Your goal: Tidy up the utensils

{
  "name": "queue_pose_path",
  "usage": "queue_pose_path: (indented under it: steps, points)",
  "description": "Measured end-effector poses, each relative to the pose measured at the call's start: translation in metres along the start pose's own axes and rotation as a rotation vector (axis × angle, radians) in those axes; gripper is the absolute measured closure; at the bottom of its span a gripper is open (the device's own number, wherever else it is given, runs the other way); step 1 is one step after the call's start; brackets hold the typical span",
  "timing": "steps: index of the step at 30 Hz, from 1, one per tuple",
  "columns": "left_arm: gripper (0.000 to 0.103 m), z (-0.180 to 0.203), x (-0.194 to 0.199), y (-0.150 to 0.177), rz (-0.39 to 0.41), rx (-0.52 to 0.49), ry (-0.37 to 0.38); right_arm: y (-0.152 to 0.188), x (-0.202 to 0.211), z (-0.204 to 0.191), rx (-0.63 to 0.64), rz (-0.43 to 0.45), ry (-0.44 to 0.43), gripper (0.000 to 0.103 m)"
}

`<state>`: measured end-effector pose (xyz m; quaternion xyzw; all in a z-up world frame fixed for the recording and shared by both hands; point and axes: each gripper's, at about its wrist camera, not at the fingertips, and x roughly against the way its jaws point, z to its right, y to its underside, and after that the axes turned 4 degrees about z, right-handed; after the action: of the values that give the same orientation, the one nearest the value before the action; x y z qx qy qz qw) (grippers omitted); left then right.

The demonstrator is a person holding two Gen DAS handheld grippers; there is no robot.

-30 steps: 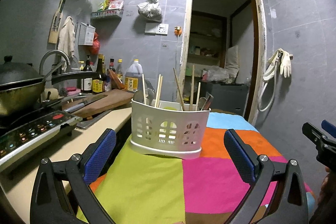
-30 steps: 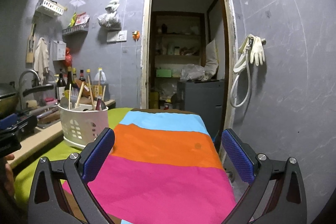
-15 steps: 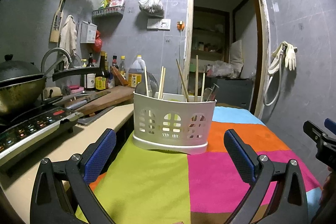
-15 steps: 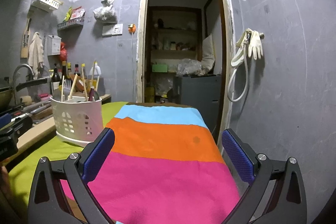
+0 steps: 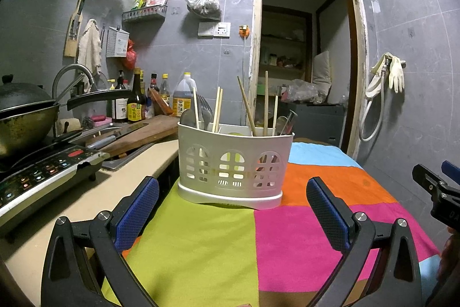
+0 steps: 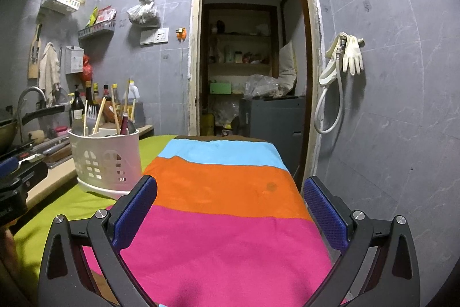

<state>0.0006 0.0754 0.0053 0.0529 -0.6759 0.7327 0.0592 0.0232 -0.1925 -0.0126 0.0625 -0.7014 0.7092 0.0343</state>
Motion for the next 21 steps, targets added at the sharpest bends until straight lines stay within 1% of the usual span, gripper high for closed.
queue_pose_path:
  steps: [21]
  points:
    - [0.002,0.0004,-0.0019,0.0003,-0.001,-0.003,0.001,0.0003,-0.0010,-0.0022,0.000,-0.004,-0.003,0.000]
